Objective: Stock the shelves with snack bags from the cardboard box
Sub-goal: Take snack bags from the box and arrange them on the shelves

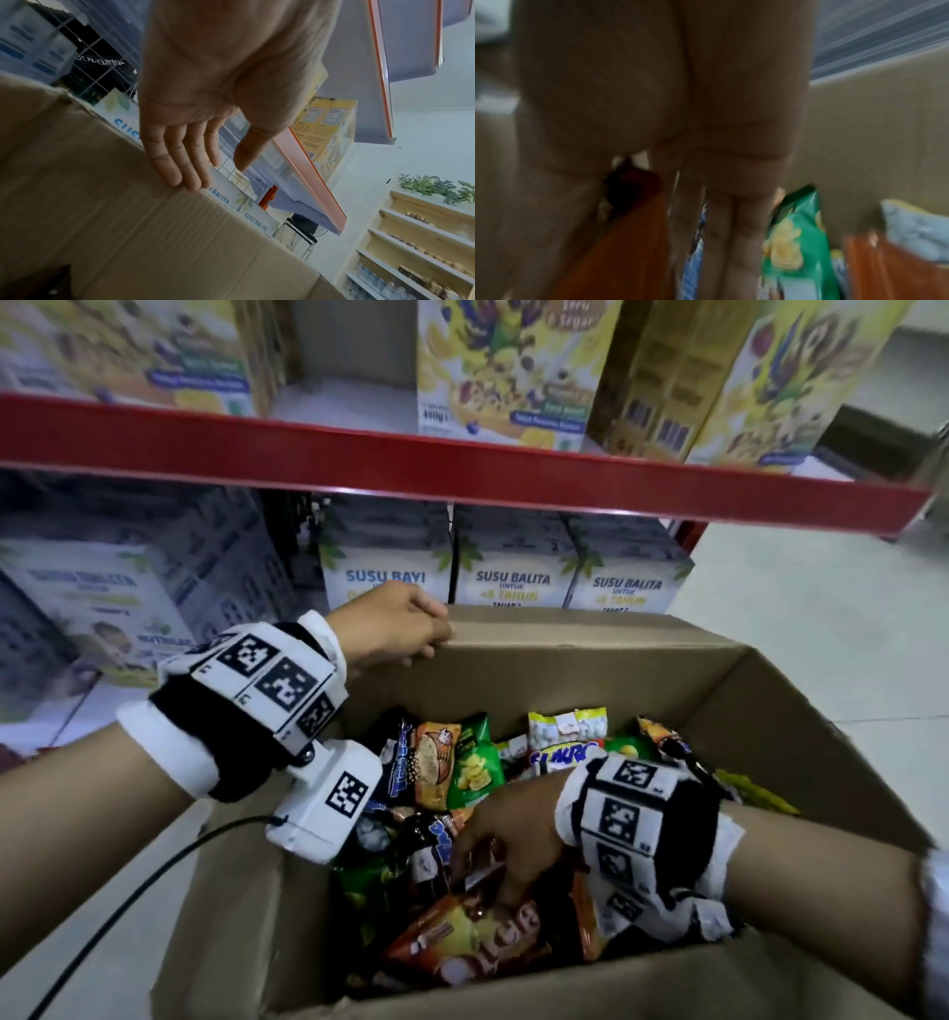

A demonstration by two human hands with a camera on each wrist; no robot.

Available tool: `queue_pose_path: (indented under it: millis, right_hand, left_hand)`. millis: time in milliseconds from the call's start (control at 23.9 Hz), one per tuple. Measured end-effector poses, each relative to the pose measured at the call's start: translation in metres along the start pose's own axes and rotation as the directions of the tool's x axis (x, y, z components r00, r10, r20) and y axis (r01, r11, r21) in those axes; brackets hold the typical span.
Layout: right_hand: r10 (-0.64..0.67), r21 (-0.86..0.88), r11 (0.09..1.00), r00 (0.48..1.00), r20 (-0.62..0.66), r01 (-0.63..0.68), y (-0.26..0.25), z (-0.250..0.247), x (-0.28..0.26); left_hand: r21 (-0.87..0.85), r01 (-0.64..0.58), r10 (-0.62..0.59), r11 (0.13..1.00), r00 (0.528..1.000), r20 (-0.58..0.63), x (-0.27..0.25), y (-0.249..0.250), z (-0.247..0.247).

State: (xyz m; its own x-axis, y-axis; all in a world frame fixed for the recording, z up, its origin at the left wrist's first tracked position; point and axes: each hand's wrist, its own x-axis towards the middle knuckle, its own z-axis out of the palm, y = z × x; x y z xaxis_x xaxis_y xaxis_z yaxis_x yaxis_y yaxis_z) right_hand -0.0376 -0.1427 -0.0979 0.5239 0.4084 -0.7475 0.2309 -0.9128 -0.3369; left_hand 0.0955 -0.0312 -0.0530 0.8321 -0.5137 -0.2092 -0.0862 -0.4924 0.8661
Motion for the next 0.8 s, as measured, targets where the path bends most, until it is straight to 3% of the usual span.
queue_pose_path:
  millis: [126,209,293,460,544,586,669,795]
  right_hand:
    - [0.049,0.303,0.952,0.967,-0.25,0.03,0.02,-0.031,-0.039]
    - [0.148,0.469,0.872,0.842,-0.518,0.136,0.039,-0.052,-0.073]
    - [0.239,0.583,0.75,0.696,-0.677,0.311,0.056,-0.064,-0.102]
    - [0.27,0.592,0.424,0.528,-0.805,0.685,0.069,-0.072,-0.122]
    - [0.3,0.536,0.321,0.453,-0.839,0.781,0.07,-0.073,-0.116]
    - [0.304,0.525,0.299,0.442,-0.844,0.797,0.07,-0.072,-0.113]
    - [0.293,0.549,0.337,0.469,-0.833,0.765,0.069,-0.068,-0.109]
    - [0.282,0.606,0.455,0.54,-0.793,0.653,0.071,-0.062,-0.102]
  left_hand:
    - [-0.079,-0.038,0.036,0.996,0.999,-0.032,-0.004,0.006,-0.012]
    - [-0.185,-0.113,0.105,0.976,0.993,-0.049,-0.012,0.014,-0.014]
    - [-0.273,-0.171,0.172,0.947,0.985,-0.021,-0.022,0.02,-0.011]
    - [-0.373,-0.192,0.265,0.908,0.952,0.154,-0.038,0.024,0.009]
    - [-0.38,-0.269,0.323,0.885,0.943,0.085,-0.038,0.025,0.016]
    - [-0.404,-0.295,0.333,0.866,0.942,0.027,-0.038,0.026,0.018]
    - [-0.442,-0.336,0.363,0.832,0.931,-0.025,-0.039,0.026,0.018]
    - [-0.442,-0.324,0.382,0.837,0.923,0.047,-0.041,0.017,0.023]
